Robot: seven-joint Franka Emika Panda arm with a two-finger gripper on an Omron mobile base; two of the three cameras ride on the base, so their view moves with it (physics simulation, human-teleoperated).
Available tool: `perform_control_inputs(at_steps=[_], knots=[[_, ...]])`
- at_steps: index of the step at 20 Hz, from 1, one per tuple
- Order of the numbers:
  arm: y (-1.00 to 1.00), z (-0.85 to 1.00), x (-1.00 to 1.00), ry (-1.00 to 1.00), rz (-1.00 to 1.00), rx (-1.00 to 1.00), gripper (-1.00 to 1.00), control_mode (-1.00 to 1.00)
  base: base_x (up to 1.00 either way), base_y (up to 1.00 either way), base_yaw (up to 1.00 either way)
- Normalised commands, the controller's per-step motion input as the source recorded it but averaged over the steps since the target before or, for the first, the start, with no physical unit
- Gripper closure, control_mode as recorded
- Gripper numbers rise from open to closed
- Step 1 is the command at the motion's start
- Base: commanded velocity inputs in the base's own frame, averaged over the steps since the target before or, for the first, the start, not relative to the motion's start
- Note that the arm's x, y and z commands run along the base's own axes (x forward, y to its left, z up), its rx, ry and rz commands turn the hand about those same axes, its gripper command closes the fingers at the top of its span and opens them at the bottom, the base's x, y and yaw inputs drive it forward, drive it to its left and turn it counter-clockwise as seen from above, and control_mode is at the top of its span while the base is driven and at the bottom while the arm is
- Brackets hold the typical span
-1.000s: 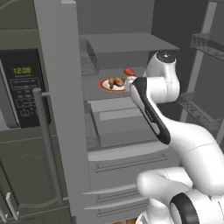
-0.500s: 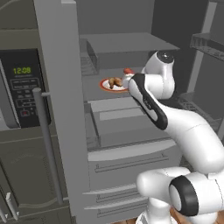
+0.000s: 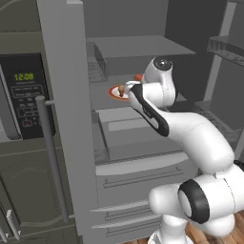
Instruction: Retrieve the chicken drumstick from the fridge and place it on the saucepan with marinade on the stove.
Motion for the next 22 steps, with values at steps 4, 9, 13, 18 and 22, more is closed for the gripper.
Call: perform_control_inputs(at_steps=[4, 9, 13, 18, 22], knots=[[0.0, -0.06, 0.51, 0.0, -0.01, -0.1, -1.0, -1.0, 0.0, 0.0, 0.0], [-0.03, -0.16, 0.39, -0.06, 0.0, -0.01, -1.0, -1.0, 0.0, 0.0, 0.0], [0.04, -0.14, 0.35, -0.06, 0.0, 0.0, -1.0, -1.0, 0.0, 0.0, 0.0], [0.1, -0.06, 0.55, -0.03, 0.0, 0.0, -1.0, -1.0, 0.0, 0.0, 0.0], [0.04, -0.01, 0.58, 0.0, 0.0, 0.0, -1.0, -1.0, 0.0, 0.0, 0.0]])
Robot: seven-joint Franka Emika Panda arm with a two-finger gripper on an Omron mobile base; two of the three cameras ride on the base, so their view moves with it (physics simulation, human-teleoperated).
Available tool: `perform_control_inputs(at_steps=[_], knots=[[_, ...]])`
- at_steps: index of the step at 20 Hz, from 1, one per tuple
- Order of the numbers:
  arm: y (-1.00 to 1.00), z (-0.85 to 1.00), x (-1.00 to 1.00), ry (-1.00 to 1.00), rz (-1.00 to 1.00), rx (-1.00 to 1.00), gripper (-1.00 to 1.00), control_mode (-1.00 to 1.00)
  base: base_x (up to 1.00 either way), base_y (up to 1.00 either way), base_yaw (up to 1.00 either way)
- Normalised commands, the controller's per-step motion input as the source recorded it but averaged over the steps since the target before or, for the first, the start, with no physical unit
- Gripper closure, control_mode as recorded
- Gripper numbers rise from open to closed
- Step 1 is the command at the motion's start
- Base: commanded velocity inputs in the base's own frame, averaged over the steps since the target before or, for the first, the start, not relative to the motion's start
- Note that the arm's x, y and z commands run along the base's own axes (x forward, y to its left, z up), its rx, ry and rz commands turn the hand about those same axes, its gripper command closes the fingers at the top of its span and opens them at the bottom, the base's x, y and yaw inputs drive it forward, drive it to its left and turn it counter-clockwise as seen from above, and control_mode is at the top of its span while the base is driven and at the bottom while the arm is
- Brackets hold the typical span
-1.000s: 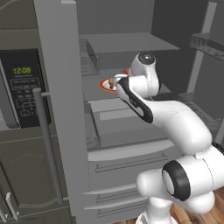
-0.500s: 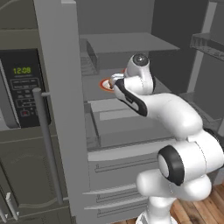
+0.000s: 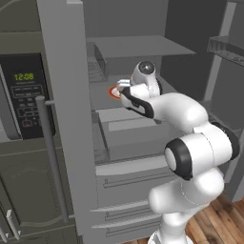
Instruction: Retrieve the chicken drumstick from the fridge and place it on the saucepan with marinade on the stove.
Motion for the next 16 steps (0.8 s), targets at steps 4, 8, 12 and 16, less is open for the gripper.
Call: perform_control_inputs(at_steps=[4, 8, 12, 16], knots=[[0.07, -0.01, 0.58, 0.0, 0.0, 0.0, -1.0, -1.0, 0.0, 0.0, 0.0], [0.06, 0.0, 0.43, 0.04, 0.0, 0.0, -1.0, -1.0, 0.0, 0.0, 0.0], [0.12, -0.07, 0.2, 0.03, -0.01, 0.0, -1.0, -1.0, 0.0, 0.0, 0.0], [0.11, -0.18, 0.04, 0.01, -0.03, 0.0, -1.0, -1.0, 0.0, 0.0, 0.0]])
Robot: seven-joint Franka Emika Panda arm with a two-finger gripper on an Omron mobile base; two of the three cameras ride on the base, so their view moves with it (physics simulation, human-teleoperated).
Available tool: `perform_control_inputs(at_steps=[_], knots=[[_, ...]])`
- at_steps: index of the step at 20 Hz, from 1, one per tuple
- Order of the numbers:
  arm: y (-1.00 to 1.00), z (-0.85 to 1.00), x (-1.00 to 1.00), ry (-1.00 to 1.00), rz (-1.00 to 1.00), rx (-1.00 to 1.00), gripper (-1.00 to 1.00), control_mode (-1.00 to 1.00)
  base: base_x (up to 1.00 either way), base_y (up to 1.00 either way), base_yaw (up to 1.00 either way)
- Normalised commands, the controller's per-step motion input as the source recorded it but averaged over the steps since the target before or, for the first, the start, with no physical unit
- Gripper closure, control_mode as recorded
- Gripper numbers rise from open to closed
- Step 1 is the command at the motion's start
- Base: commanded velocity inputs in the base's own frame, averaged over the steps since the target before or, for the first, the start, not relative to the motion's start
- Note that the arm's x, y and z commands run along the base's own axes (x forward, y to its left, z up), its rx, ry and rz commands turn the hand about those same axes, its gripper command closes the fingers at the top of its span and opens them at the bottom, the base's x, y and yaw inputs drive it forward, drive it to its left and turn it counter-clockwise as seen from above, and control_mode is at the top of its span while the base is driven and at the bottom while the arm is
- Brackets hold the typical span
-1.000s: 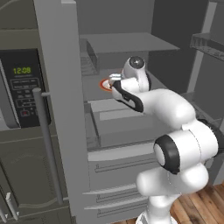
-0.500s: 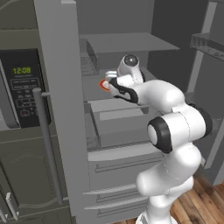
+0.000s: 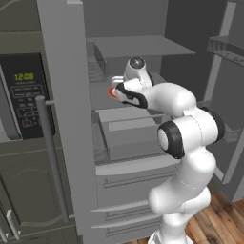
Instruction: Retrieve the chicken drumstick from the fridge and place it on the saucepan with marinade on the stove.
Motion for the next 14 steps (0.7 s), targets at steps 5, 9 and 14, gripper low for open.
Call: perform_control_inputs(at_steps=[5, 9, 14], knots=[[0.04, -0.21, 0.03, 0.0, -0.04, 0.0, -1.0, -1.0, 0.0, 0.0, 0.0], [0.0, -0.16, 0.16, 0.0, -0.03, 0.0, -1.0, -1.0, 0.0, 0.0, 0.0], [0.0, -0.03, 0.3, 0.05, -0.02, 0.0, -1.0, -1.0, 0.0, 0.0, 0.0]])
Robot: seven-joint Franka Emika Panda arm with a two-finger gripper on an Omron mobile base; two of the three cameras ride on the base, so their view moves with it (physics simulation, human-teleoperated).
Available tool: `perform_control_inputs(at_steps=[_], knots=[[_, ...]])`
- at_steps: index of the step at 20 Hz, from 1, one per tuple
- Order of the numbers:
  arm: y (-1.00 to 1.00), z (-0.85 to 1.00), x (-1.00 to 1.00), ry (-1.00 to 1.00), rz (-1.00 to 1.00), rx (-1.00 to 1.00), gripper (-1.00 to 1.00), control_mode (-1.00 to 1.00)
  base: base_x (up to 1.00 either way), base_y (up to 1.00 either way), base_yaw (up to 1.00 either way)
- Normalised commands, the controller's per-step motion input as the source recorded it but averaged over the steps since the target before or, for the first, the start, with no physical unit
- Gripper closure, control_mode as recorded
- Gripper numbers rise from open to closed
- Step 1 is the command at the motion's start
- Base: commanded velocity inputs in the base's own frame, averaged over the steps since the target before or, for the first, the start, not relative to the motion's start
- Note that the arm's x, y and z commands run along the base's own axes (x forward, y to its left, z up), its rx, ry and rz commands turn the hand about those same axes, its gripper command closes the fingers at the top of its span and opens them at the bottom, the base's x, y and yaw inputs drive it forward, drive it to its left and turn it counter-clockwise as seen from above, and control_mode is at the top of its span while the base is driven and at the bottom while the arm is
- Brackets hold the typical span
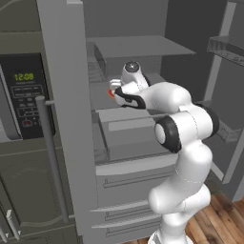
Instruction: Retrieve the chicken drumstick from the fridge and place it on the saucepan with marinade on the stove.
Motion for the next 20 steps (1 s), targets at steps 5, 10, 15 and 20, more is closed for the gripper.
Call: perform_control_inputs(at_steps=[5, 10, 15, 20], knots=[[0.0, -0.03, 0.31, 0.08, -0.02, 0.0, -1.0, -1.0, 0.0, 0.0, 0.0], [0.0, -0.03, 0.3, 0.09, -0.03, 0.0, -1.0, -1.0, 0.0, 0.0, 0.0], [0.0, -0.13, 0.21, 0.03, -0.03, 0.0, -1.0, -1.0, 0.0, 0.0, 0.0], [0.0, -0.18, 0.14, 0.0, -0.03, 0.0, -1.0, -1.0, 0.0, 0.0, 0.0]])
